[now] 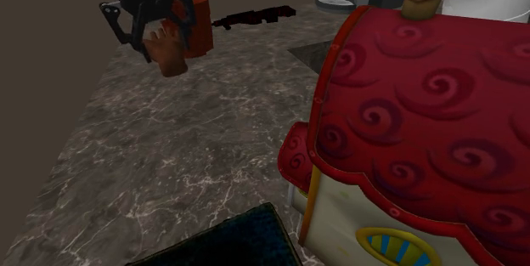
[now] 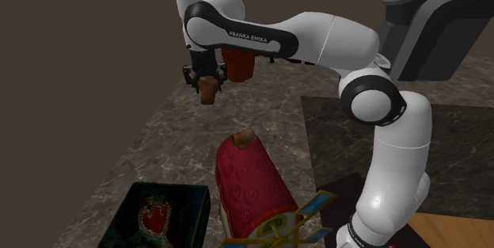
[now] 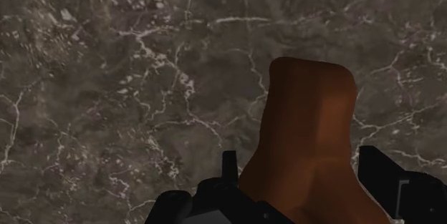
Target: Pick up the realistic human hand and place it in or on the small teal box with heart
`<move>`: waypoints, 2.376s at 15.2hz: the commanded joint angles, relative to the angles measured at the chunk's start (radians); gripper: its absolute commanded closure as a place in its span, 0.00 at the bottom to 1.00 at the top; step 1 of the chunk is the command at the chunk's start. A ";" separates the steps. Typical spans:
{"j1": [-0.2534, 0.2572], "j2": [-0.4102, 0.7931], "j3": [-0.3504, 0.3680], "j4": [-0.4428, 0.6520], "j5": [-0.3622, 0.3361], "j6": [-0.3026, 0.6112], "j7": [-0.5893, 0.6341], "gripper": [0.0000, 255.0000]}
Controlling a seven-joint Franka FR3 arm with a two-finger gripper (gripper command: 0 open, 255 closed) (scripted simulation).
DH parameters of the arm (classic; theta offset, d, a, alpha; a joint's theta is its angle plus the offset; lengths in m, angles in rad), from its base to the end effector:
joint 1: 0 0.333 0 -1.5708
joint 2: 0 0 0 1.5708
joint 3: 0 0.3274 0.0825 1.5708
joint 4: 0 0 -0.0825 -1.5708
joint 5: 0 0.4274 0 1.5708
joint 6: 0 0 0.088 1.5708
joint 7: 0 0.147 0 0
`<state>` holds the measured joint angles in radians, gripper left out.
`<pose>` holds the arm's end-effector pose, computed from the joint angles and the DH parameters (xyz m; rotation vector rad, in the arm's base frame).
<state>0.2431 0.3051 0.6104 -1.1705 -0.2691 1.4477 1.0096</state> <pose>0.5155 0.4273 0.6230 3.0807 -0.3346 0.1354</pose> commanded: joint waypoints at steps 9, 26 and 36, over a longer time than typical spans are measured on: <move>0.127 0.147 -0.012 0.372 -0.099 -0.233 -0.010 1.00; 0.220 -0.089 0.100 0.058 0.022 -0.174 0.298 1.00; 0.421 -0.041 0.181 0.113 -0.024 -0.228 0.551 1.00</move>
<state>0.6376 0.2551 0.7831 -1.0687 -0.2850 1.2288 1.5285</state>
